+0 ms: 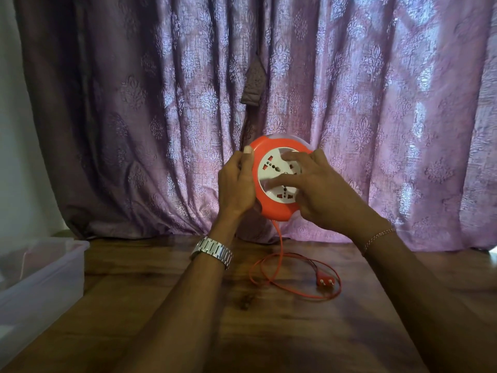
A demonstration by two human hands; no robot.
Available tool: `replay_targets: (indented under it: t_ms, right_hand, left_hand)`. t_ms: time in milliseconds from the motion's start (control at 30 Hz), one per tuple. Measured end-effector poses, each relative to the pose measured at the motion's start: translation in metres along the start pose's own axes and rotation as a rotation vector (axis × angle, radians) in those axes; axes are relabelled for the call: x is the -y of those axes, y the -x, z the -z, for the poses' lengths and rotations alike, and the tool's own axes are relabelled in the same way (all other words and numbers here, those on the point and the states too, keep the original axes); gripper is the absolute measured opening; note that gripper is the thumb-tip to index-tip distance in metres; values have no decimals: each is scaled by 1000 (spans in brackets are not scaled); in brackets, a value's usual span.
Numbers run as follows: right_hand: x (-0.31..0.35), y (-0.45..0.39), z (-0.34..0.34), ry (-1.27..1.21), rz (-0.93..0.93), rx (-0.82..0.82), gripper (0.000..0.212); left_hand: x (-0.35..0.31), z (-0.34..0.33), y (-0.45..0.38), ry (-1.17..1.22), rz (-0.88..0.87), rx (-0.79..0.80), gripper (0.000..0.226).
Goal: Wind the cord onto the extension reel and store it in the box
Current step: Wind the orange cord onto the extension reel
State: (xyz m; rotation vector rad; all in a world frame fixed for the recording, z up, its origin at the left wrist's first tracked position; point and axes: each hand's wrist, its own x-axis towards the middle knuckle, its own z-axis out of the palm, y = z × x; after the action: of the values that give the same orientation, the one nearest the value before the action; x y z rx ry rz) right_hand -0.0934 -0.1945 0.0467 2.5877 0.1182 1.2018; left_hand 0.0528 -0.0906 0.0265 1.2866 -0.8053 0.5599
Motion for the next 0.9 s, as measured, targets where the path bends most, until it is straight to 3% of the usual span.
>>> replay_targets:
  t_ms: [100, 233, 433, 567, 767, 900]
  right_hand:
    - [3, -1, 1, 27, -38, 67, 67]
    - [4, 0, 5, 70, -57, 28, 60]
    - [9, 1, 10, 116, -92, -52, 40]
    - [11, 3, 5, 76, -166, -122, 52]
    - [14, 3, -5, -12, -450, -335, 70]
    - [11, 3, -5, 25, -476, -302, 75]
  left_hand:
    - [2, -2, 1, -23, -10, 10, 46]
    - [3, -3, 2, -15, -24, 29, 63]
    - [-4, -3, 1, -17, -47, 22, 53]
    - [-3, -3, 1, -22, -31, 14, 55]
    - [-5, -6, 3, -12, -37, 30, 55]
    - [-7, -8, 5, -38, -53, 33, 50]
